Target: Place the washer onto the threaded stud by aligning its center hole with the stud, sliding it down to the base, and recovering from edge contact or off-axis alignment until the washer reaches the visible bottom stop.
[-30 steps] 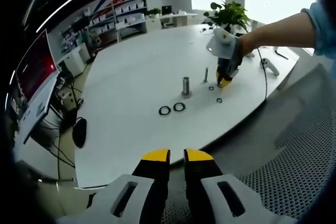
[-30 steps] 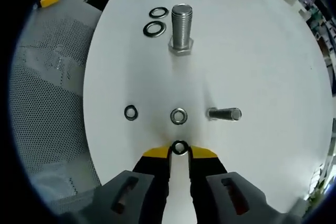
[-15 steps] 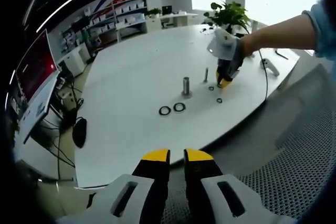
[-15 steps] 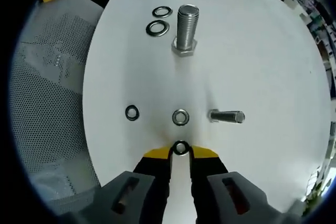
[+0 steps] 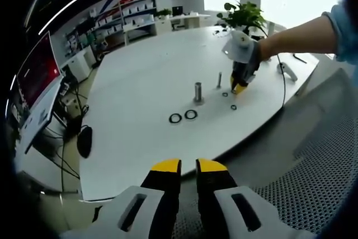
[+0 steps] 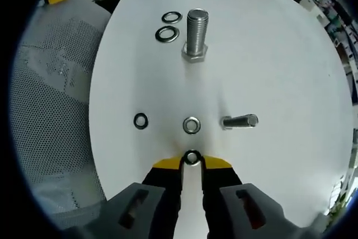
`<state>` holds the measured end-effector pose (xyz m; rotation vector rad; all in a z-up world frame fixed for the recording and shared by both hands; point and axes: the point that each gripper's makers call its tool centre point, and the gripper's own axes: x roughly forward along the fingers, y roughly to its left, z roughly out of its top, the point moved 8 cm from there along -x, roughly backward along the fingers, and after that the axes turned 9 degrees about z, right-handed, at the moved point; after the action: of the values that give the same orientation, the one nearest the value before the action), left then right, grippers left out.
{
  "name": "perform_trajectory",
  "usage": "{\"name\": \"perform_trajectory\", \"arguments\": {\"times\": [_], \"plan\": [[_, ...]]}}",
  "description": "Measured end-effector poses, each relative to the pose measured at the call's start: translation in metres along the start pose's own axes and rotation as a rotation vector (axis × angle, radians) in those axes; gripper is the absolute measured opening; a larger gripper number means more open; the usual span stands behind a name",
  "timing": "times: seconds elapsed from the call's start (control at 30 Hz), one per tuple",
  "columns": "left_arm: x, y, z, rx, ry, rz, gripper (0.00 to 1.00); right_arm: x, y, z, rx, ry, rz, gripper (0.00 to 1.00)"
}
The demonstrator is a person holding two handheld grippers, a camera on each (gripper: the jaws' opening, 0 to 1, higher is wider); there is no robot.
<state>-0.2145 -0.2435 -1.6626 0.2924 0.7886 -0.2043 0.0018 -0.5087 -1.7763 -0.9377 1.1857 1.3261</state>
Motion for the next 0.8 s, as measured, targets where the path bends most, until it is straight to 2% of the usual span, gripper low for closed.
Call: {"name": "perform_trajectory", "arguments": {"times": [0.13, 0.37, 0.57, 0.8], "plan": [[0.0, 0.0, 0.0, 0.0, 0.0, 0.0, 0.08, 0.0, -0.001, -0.001, 0.032, -0.01, 0.013, 0.13], [0.0, 0.0, 0.0, 0.001, -0.002, -0.002, 0.08, -0.012, 0.006, 0.005, 0.015, -0.039, 0.014, 0.13], [0.0, 0.0, 0.0, 0.001, -0.004, -0.002, 0.08, -0.022, 0.003, 0.006, 0.031, -0.059, 0.002, 0.13], [-0.001, 0.0, 0.0, 0.001, -0.006, -0.001, 0.08, -0.036, -0.003, 0.009, 0.062, -0.119, -0.024, 0.13]]}}
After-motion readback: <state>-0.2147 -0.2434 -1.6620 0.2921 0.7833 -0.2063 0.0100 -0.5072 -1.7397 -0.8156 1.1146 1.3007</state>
